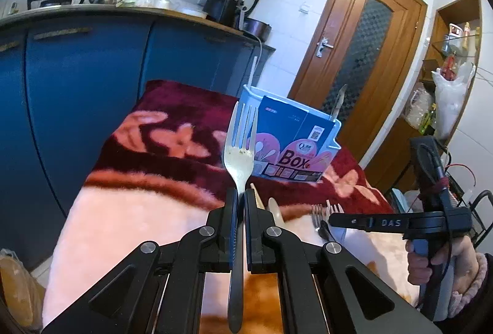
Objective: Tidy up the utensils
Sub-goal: 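Lift the silver fork with the left tool while the right tool grasps another silver fork, then carry the fork toward the box with the left tool while the right carries its fork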
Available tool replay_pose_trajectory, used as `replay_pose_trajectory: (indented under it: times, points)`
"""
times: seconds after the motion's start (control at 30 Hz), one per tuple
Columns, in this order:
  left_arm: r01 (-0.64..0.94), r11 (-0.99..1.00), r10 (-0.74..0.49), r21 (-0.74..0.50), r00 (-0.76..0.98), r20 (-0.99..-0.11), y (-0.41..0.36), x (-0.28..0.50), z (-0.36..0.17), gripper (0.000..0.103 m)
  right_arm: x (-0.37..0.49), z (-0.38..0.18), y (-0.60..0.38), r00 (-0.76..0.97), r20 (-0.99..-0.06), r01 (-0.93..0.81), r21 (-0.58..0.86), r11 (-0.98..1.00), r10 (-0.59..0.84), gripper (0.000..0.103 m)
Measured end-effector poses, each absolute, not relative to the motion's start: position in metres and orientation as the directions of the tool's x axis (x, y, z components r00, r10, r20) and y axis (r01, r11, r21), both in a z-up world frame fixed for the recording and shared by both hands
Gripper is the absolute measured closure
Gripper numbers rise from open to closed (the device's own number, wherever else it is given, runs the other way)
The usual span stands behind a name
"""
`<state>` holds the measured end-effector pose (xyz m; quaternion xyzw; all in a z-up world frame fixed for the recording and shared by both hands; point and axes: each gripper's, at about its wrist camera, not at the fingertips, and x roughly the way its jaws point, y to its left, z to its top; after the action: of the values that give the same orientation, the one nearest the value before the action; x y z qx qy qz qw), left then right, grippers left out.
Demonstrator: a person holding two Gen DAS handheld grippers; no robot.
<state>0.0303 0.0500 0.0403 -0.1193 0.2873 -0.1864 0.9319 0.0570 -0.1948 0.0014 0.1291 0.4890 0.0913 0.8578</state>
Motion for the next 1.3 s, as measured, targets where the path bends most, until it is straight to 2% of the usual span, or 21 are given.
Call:
replay_pose_trajectory:
  times: [0.03,0.07,0.47,0.67,0.73,0.8,1.1,1.17,1.2,1.23,1.3]
  points:
    - [0.283,0.901,-0.418,-0.328,0.766,-0.488,0.049,0.03,0.042,0.099,0.054,0.004,-0.196,0.514,-0.804,-0.038,0.326,0.945,0.298,0.096]
    - [0.286,0.901,-0.42,-0.328,0.767,-0.486,0.048,0.029,0.042,0.099,0.051,0.007,-0.197,0.523,-0.793,-0.047,0.339,0.94,0.313,0.097]
    - [0.315,0.894,-0.436,-0.317,0.776,-0.457,0.037,0.021,0.055,0.099,0.036,0.023,-0.206,0.577,-0.756,-0.084,0.323,0.943,0.311,0.098]
    - [0.316,0.894,-0.437,-0.319,0.773,-0.46,0.033,0.02,0.055,0.099,0.034,0.021,-0.19,0.541,-0.782,-0.149,0.274,0.95,0.31,0.093]
    - [0.316,0.894,-0.437,-0.318,0.772,-0.462,0.033,0.019,0.055,0.099,0.035,0.019,-0.185,0.526,-0.79,-0.159,0.272,0.949,0.315,0.079]
    - [0.313,0.894,-0.436,-0.321,0.772,-0.462,0.034,0.019,0.054,0.099,0.035,0.019,-0.181,0.52,-0.795,-0.172,0.261,0.95,0.313,0.075]
    - [0.311,0.886,-0.448,-0.343,0.767,-0.46,0.038,0.022,0.052,0.099,0.059,0.013,-0.147,0.456,-0.874,-0.245,0.057,0.968,0.167,0.075]
    - [0.311,0.886,-0.448,-0.344,0.769,-0.456,0.038,0.023,0.053,0.099,0.064,0.007,-0.145,0.43,-0.89,-0.251,0.041,0.967,0.15,0.078]
    - [0.312,0.885,-0.448,-0.344,0.771,-0.453,0.039,0.023,0.053,0.099,0.066,0.003,-0.143,0.416,-0.898,-0.256,0.038,0.966,0.145,0.091]
    - [0.313,0.885,-0.448,-0.345,0.772,-0.45,0.039,0.024,0.053,0.099,0.068,0.002,-0.143,0.41,-0.901,-0.256,0.035,0.966,0.141,0.096]
    - [0.316,0.883,-0.451,-0.346,0.774,-0.444,0.039,0.025,0.054,0.099,0.068,0.002,-0.143,0.417,-0.897,-0.258,0.036,0.966,0.145,0.098]
